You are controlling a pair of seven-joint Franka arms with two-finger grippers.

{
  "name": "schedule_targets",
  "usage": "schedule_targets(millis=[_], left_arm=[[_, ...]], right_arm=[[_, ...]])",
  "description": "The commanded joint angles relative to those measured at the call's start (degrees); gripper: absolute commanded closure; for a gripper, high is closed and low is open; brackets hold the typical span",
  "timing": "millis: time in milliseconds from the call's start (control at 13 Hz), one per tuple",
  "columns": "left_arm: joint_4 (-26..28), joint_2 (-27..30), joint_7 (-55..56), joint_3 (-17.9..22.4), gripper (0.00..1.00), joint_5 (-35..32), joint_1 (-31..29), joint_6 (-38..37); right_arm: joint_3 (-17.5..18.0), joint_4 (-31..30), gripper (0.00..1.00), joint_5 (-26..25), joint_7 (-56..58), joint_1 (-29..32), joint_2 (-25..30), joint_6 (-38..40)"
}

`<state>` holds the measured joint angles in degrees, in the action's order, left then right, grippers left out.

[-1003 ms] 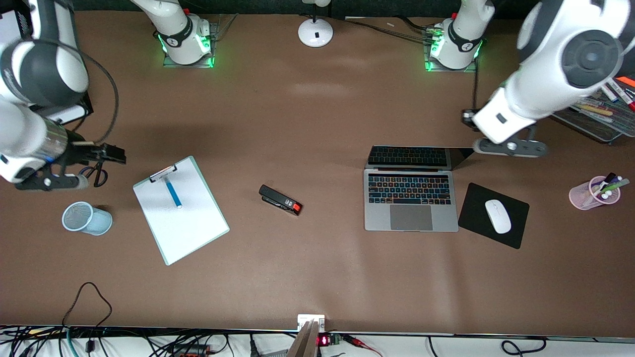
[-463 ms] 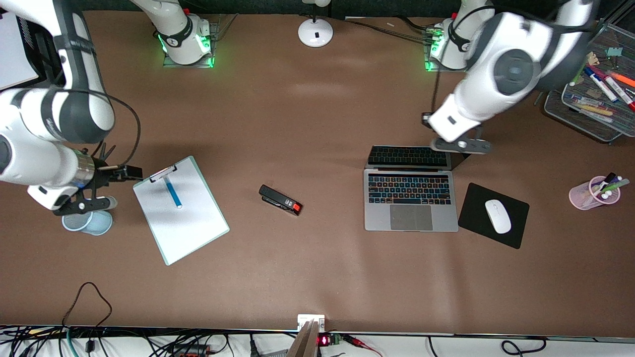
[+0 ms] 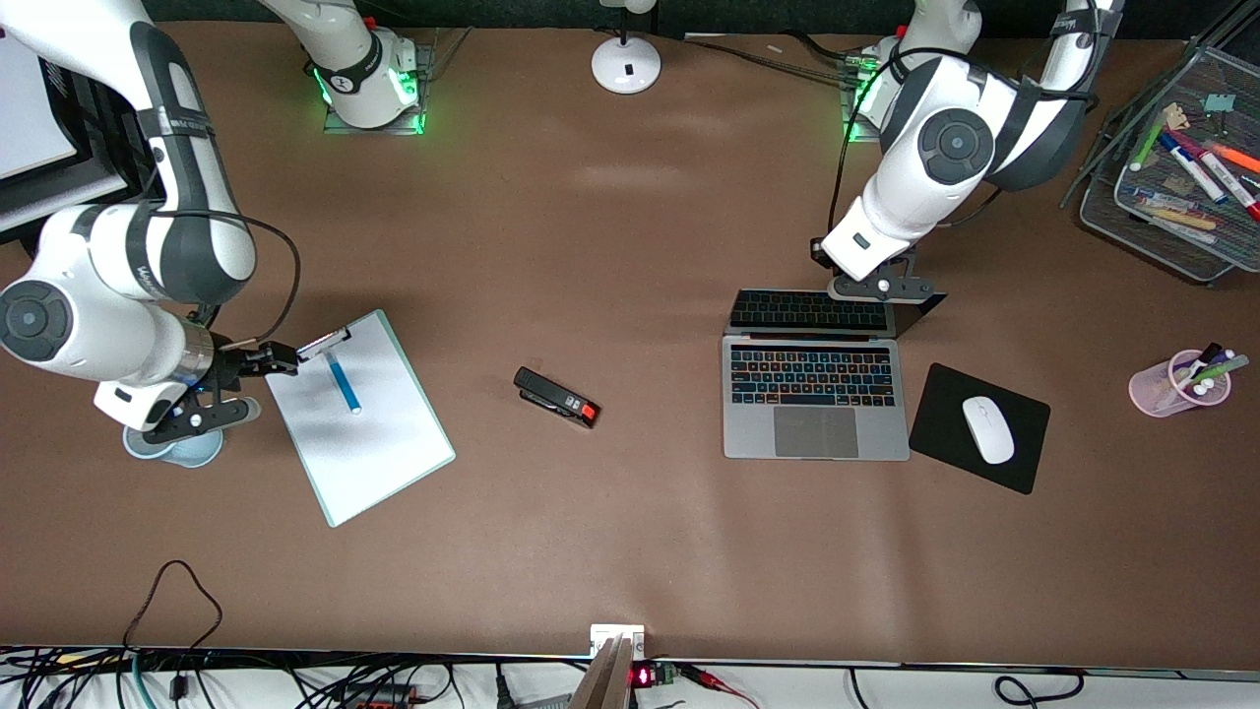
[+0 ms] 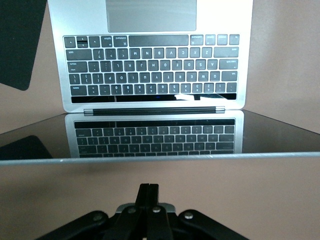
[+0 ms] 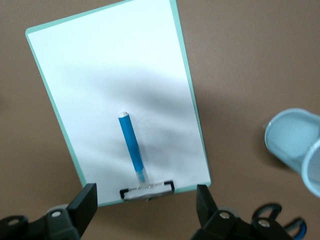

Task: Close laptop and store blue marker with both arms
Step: 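Reach the right gripper to the blue marker while the left gripper reaches the laptop lid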

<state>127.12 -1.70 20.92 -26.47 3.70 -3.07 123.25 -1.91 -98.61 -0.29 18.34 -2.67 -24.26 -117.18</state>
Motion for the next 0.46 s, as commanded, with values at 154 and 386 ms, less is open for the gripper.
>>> schedule_targets(millis=[154, 386], left_arm=[[0.68, -1.2, -0.53, 0.01, 1.0, -4.05, -1.41, 8.57], [0.32, -2.34, -0.53, 0.01, 1.0, -7.65, -2.47, 13.67]], right_arm=[[1.2, -6.68, 0.22, 0.29, 4.86, -0.05, -1.66, -12.17], [2.52, -7.65, 0.33, 0.29, 4.95, -0.32, -2.55, -14.74]])
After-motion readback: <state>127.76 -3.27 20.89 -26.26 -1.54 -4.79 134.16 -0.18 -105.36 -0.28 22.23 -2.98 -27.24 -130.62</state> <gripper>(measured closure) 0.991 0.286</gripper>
